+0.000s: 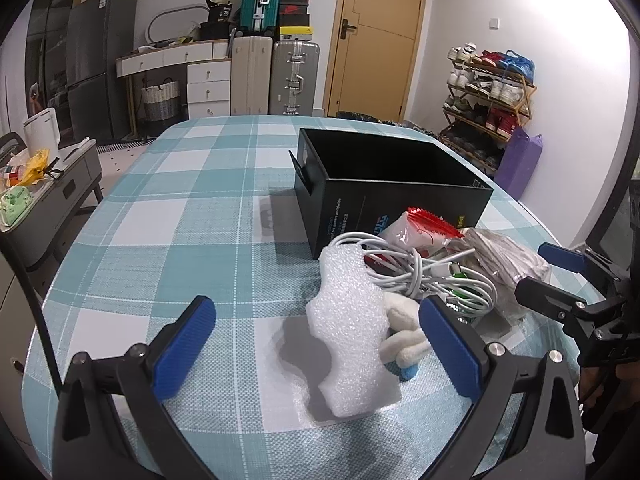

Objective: Organize soft objects
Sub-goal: 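Grasp the white foam sheet with the left gripper while the right grasps the rope bag, then lower the foam sheet into the black box with the left gripper while the right drops the rope bag in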

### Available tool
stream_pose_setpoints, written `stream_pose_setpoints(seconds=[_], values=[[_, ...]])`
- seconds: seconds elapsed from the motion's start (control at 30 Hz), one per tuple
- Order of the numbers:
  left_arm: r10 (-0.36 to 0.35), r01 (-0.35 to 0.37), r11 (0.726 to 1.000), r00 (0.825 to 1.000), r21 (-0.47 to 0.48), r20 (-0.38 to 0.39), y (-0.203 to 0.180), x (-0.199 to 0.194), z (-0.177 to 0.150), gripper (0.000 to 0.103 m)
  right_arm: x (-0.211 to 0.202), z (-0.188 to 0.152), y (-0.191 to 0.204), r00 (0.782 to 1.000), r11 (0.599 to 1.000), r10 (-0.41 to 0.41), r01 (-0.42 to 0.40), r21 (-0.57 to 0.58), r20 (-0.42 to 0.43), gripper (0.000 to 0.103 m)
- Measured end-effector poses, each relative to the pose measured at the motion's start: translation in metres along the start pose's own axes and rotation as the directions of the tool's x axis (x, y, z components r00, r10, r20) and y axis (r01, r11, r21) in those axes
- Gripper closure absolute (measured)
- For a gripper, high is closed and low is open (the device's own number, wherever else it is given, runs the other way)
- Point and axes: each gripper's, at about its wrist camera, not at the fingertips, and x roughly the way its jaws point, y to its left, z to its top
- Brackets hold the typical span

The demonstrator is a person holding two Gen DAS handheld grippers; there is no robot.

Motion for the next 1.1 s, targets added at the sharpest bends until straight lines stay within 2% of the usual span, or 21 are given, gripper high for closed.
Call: stream_pose_setpoints(seconds=[0.1,0.17,0.23,0.37,0.43,0.67,0.83,1.1], values=[[-0.013,0.014,1.0,1.0,0.002,-0.021,0.0,0.003,-0.001,0.015,0.003,0.002,0.003,1.0,1.0,0.004,-0.004,-0.006,-0.001,0.001],[-0.03,0.03,1.0,0.999,0.0,-0.043,0.0,0.007,-0.002,0.027,0.006,0.002,0.004,1.0,1.0,-0.001,0.001,-0.007,-0.013,0.001],[-0.047,0.047,0.999,0.997,-0.004,-0.054,0.0,0.008,-0.004,0.037,0.01,0.003,0.004,1.0,1.0,0.002,-0.002,0.001,-0.025,0.008],[-0.075,0.076,0.997,0.995,0.008,-0.068,-0.004,0.007,-0.005,0.057,0.016,0.004,0.004,0.999,1.0,0.018,-0.018,0.014,-0.041,0.014],[-0.084,0.085,0.996,0.994,0.013,-0.066,-0.006,0.006,-0.005,0.062,0.017,0.005,0.006,0.999,1.0,0.022,-0.022,0.01,-0.044,0.018],[-0.101,0.103,0.994,0.994,0.026,-0.04,-0.01,-0.003,-0.003,0.064,0.017,0.005,0.008,0.997,0.998,0.062,-0.062,0.012,-0.051,0.033],[-0.097,0.098,0.995,0.995,0.024,-0.03,-0.008,-0.006,0.0,0.064,0.013,0.004,0.01,0.997,0.998,0.069,-0.069,0.001,-0.044,0.049],[-0.098,0.098,0.995,0.995,0.03,0.002,-0.009,-0.016,0.007,0.064,-0.001,0.003,0.007,0.997,0.997,0.073,-0.073,-0.007,0.007,0.051]])
